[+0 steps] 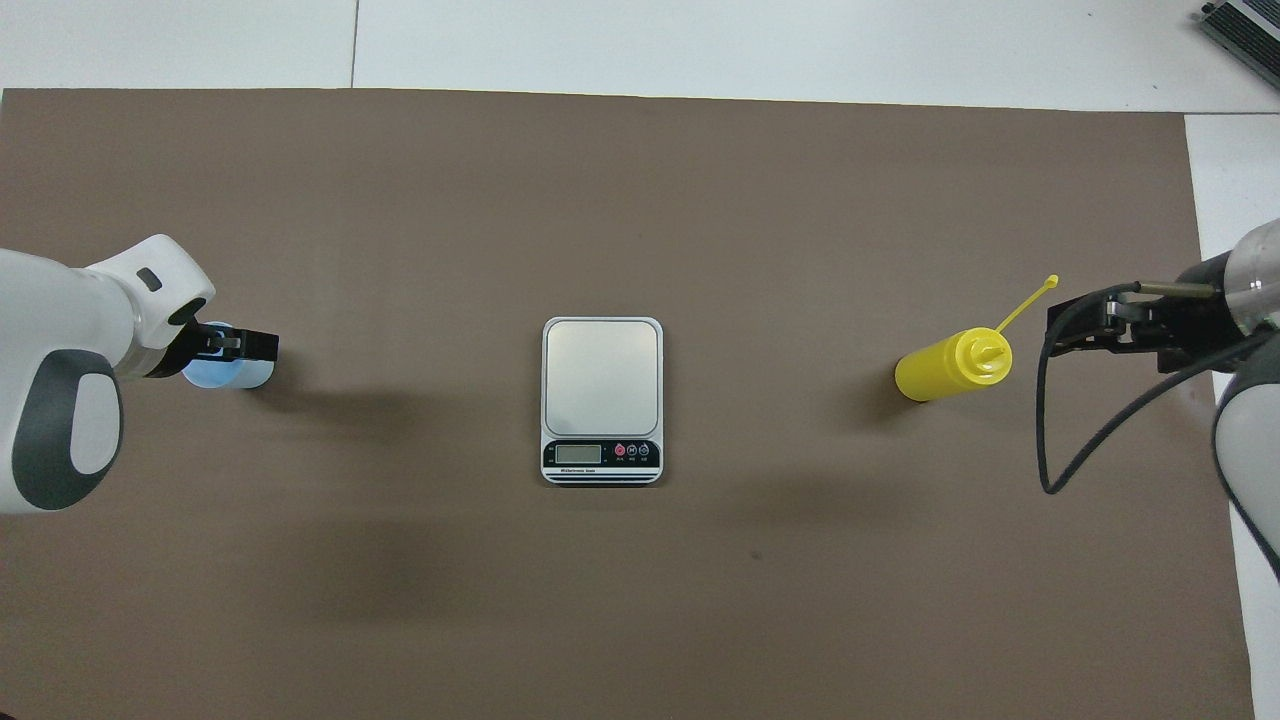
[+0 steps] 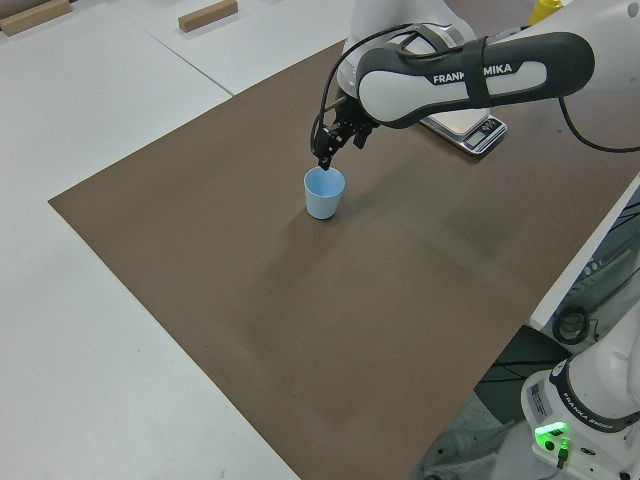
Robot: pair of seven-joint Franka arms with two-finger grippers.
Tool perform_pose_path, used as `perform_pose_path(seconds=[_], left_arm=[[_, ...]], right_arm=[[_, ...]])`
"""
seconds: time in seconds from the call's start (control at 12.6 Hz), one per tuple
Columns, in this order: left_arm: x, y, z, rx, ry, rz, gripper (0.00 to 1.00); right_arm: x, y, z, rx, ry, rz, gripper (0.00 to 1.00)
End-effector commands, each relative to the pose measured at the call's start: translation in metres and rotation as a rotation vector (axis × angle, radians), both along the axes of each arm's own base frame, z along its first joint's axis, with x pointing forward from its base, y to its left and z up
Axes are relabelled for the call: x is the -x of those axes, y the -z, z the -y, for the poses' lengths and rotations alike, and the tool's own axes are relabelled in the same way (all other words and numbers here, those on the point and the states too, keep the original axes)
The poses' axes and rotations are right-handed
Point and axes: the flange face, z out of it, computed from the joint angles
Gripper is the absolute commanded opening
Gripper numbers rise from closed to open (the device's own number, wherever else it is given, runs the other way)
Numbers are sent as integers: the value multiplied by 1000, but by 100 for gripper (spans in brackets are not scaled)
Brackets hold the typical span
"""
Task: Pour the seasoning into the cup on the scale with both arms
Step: 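Lower the left gripper onto the light-blue cup and close it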
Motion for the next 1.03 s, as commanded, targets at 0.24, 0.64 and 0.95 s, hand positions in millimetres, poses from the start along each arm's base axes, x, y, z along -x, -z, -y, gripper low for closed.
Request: perform_pose_path(seconds=[0.24, 0.64, 0.95], left_arm=[[8, 23, 0, -10, 20, 21, 100], [1, 48, 5, -5, 30, 17, 100], [1, 51, 4, -4, 28, 14, 100]], right_arm=[[4, 1, 2, -6, 19, 6, 100], [4, 1, 2, -6, 19, 6, 100], [5, 2, 3, -6, 21, 3, 100]])
